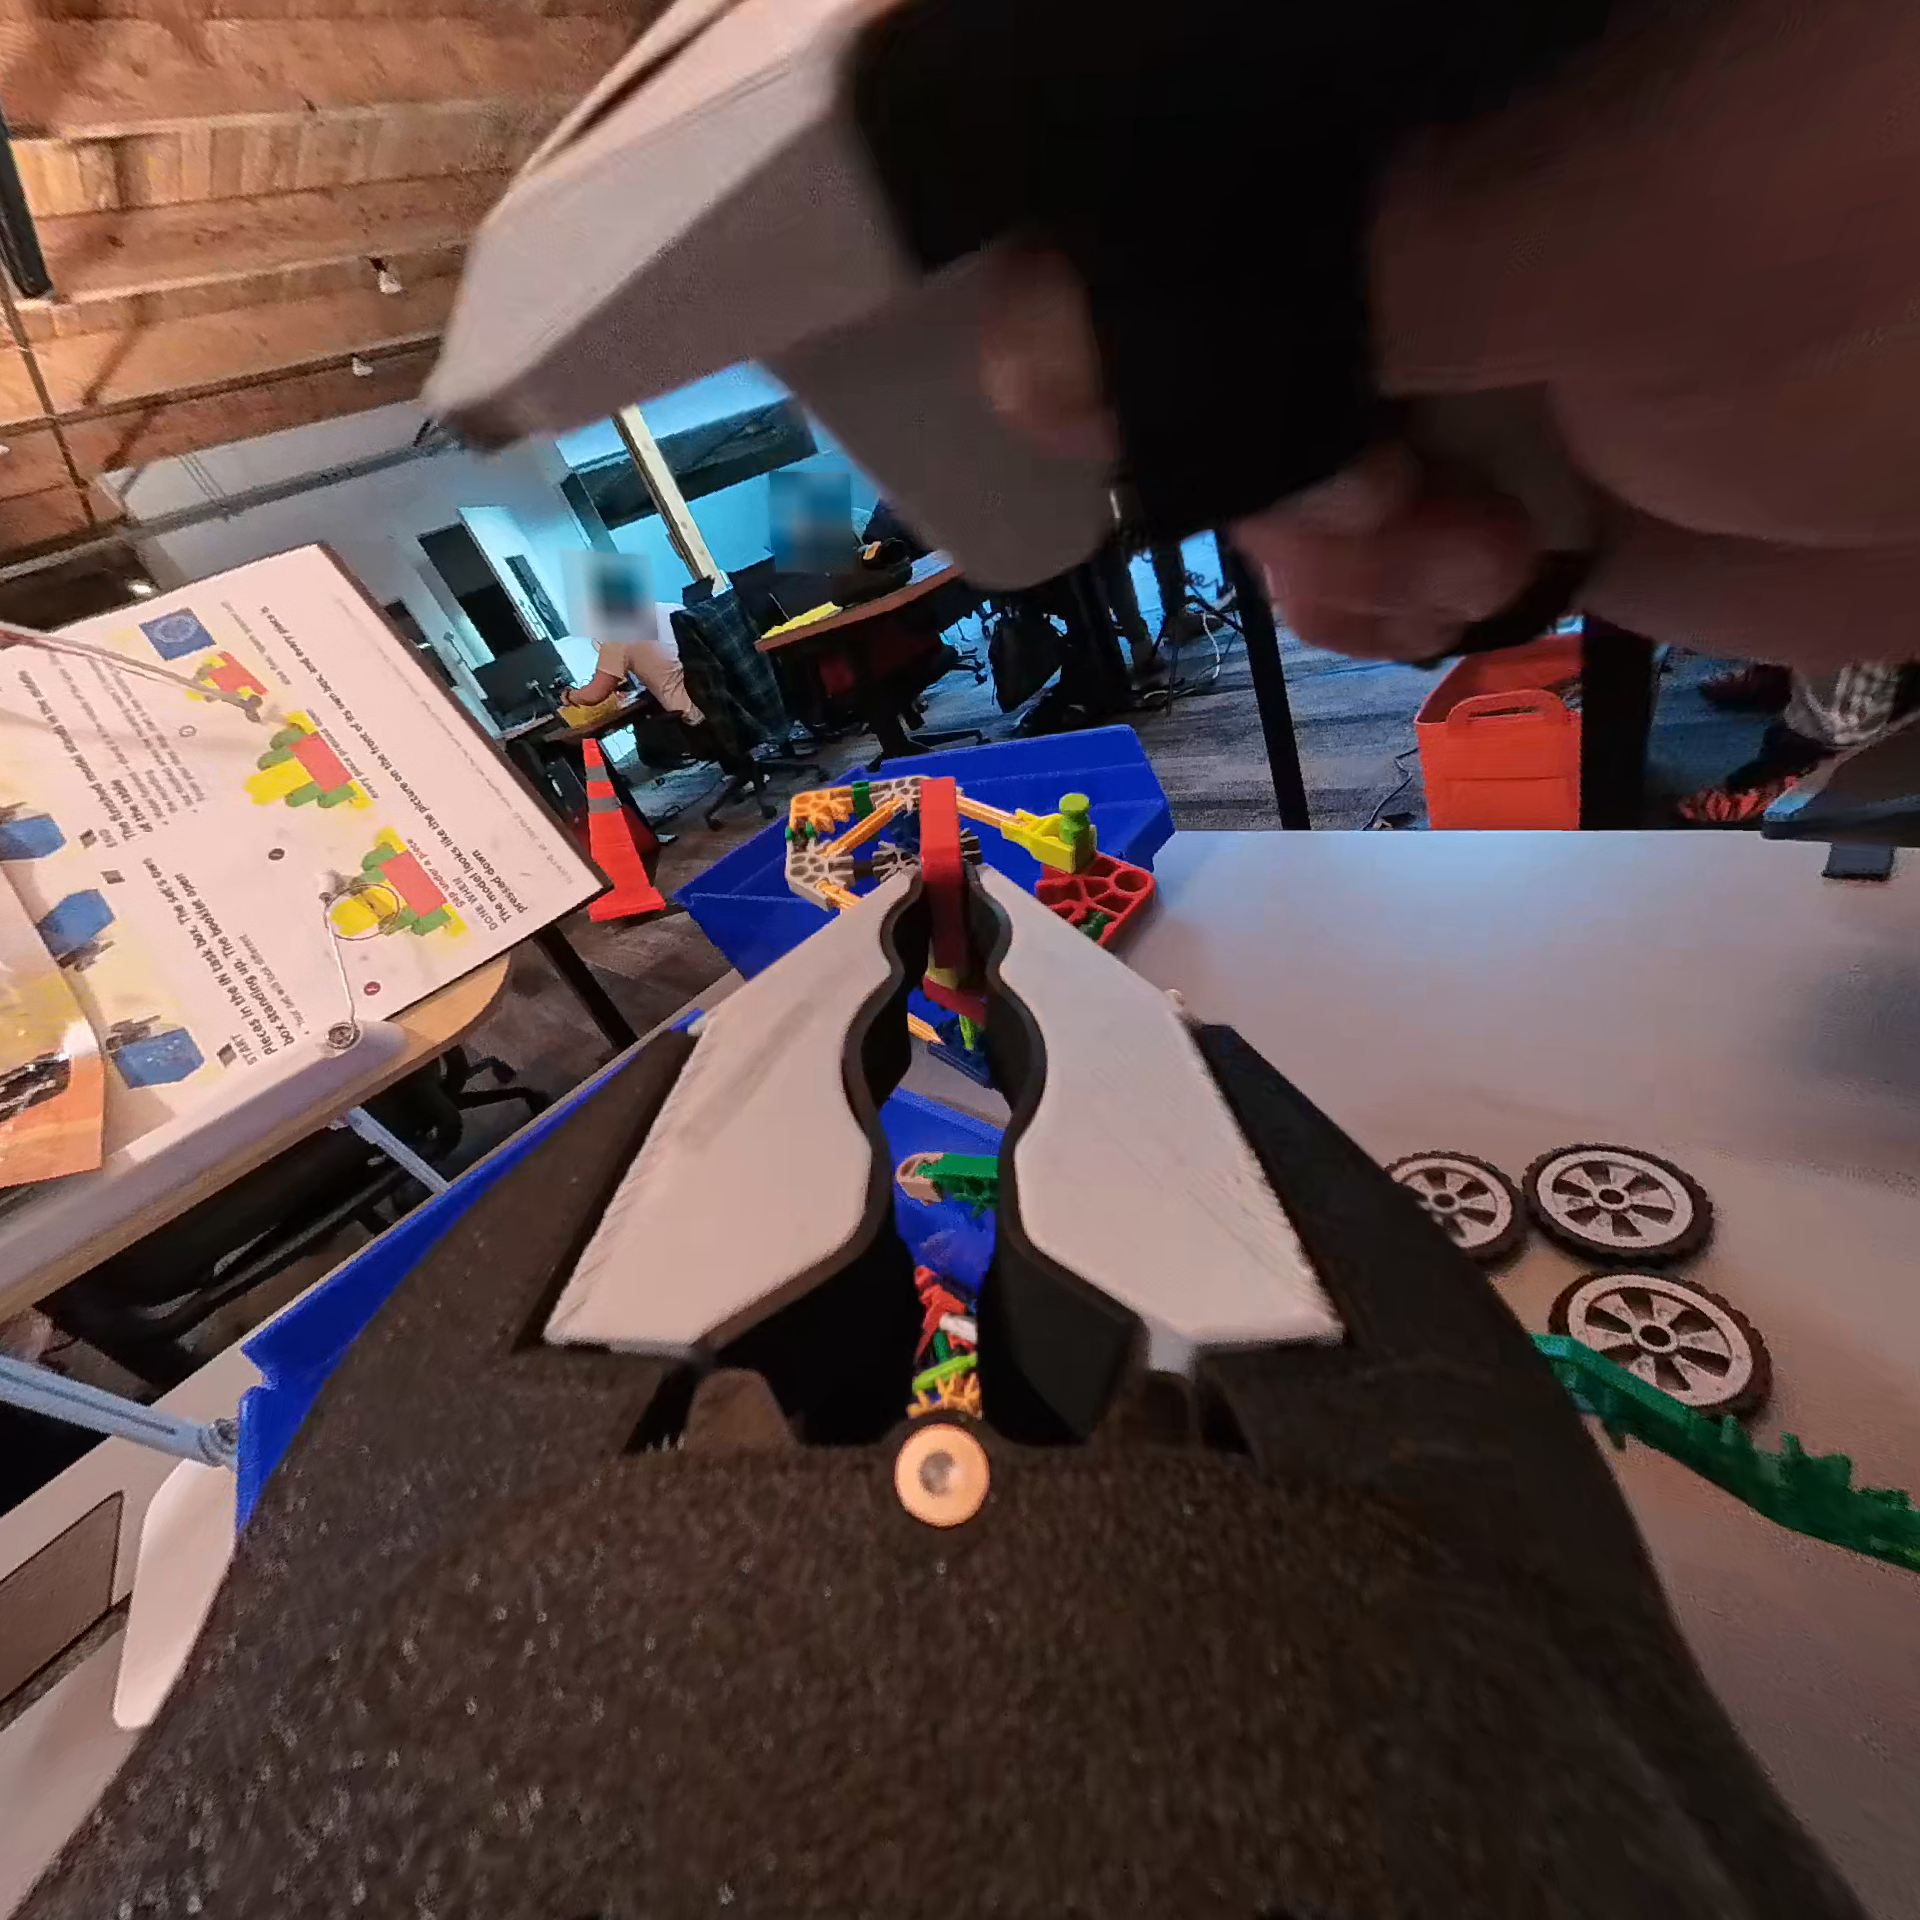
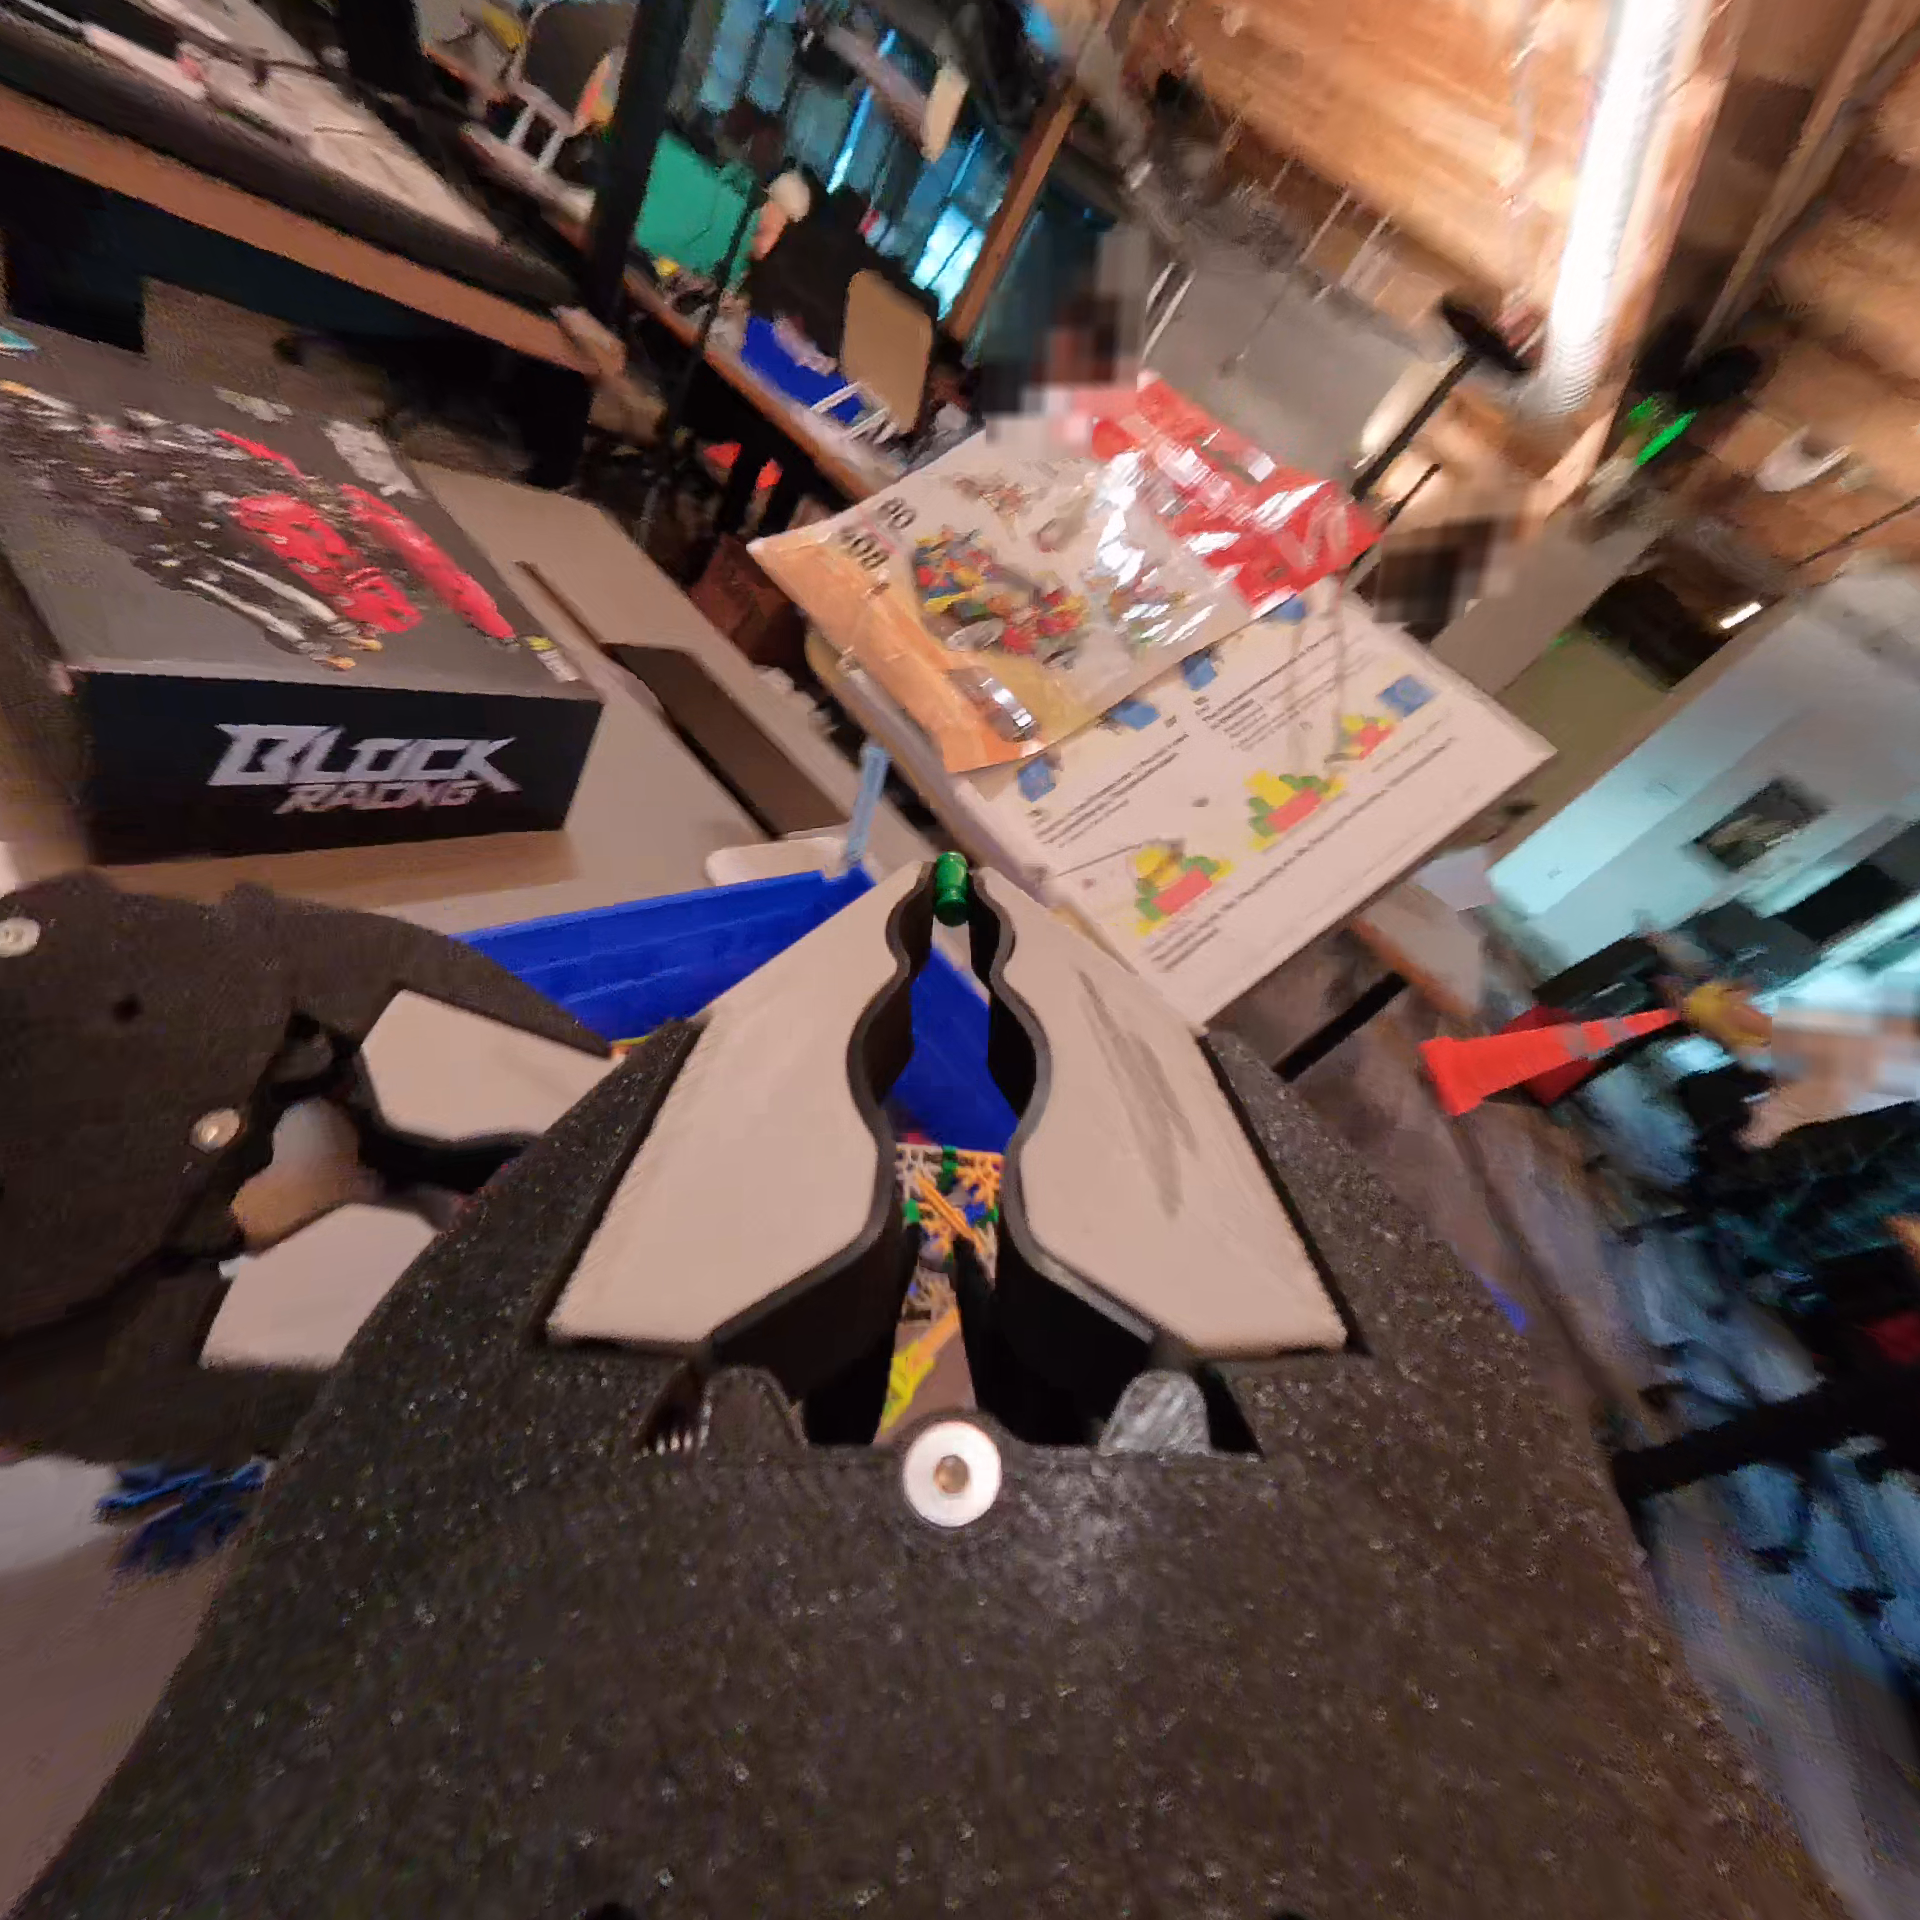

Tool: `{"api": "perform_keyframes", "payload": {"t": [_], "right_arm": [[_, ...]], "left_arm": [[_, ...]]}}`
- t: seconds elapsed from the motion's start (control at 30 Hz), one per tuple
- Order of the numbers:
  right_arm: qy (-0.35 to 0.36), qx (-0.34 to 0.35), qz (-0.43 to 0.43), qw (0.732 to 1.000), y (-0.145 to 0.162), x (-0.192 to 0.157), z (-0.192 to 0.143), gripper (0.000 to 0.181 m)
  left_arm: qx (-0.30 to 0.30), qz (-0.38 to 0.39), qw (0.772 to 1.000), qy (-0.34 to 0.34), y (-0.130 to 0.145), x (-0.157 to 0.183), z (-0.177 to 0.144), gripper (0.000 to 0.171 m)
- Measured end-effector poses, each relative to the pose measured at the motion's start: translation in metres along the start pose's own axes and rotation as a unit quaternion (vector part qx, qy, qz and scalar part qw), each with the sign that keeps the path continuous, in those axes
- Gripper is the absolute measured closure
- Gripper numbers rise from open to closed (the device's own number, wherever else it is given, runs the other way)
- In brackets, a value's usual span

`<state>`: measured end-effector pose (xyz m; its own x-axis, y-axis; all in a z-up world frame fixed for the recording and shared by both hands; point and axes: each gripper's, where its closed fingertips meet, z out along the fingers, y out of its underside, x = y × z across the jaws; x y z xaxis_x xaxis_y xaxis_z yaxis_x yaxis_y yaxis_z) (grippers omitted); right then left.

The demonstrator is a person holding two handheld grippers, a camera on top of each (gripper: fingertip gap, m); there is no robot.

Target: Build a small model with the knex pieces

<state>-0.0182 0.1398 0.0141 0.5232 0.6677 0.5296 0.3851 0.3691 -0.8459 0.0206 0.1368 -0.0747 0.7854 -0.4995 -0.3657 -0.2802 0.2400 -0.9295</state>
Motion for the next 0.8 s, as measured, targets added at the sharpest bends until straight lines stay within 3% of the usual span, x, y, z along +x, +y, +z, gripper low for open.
{"api": "perform_keyframes", "payload": {"t": [0.07, 0.2, 0.3, 0.4, 0.53, 0.7, 0.8], "right_arm": [[-0.049, -0.06, 0.034, 0.996, 0.016, -0.004, 0.027, 0.175], [-0.1, -0.156, 0.054, 0.981, 0.055, -0.007, 0.063, 0.151], [-0.121, -0.159, 0.072, 0.977, 0.06, -0.01, 0.066, 0.146], [-0.114, -0.133, 0.097, 0.98, 0.054, -0.002, 0.054, 0.146], [-0.125, -0.109, 0.122, 0.979, 0.052, 0.001, 0.012, 0.146], [-0.154, -0.074, 0.138, 0.976, 0.065, -0.007, -0.039, 0.151], [-0.149, -0.083, 0.129, 0.977, 0.08, -0.019, -0.05, 0.149]], "left_arm": [[0.001, -0.001, 1.0, 0.002, 0.0, 0.001, -0.002, 0.169], [0.0, 0.0, 1.0, 0.009, 0.001, 0.006, -0.006, 0.168], [0.001, -0.006, 1.0, 0.011, 0.002, 0.003, -0.007, 0.168], [0.001, -0.013, 1.0, 0.014, 0.004, 0.001, -0.007, 0.168], [0.001, -0.023, 0.999, 0.034, 0.004, 0.0, -0.006, 0.168], [0.008, -0.05, 0.996, 0.079, 0.001, 0.003, -0.003, 0.168], [0.013, -0.062, 0.993, 0.097, -0.002, 0.003, -0.002, 0.169]]}}
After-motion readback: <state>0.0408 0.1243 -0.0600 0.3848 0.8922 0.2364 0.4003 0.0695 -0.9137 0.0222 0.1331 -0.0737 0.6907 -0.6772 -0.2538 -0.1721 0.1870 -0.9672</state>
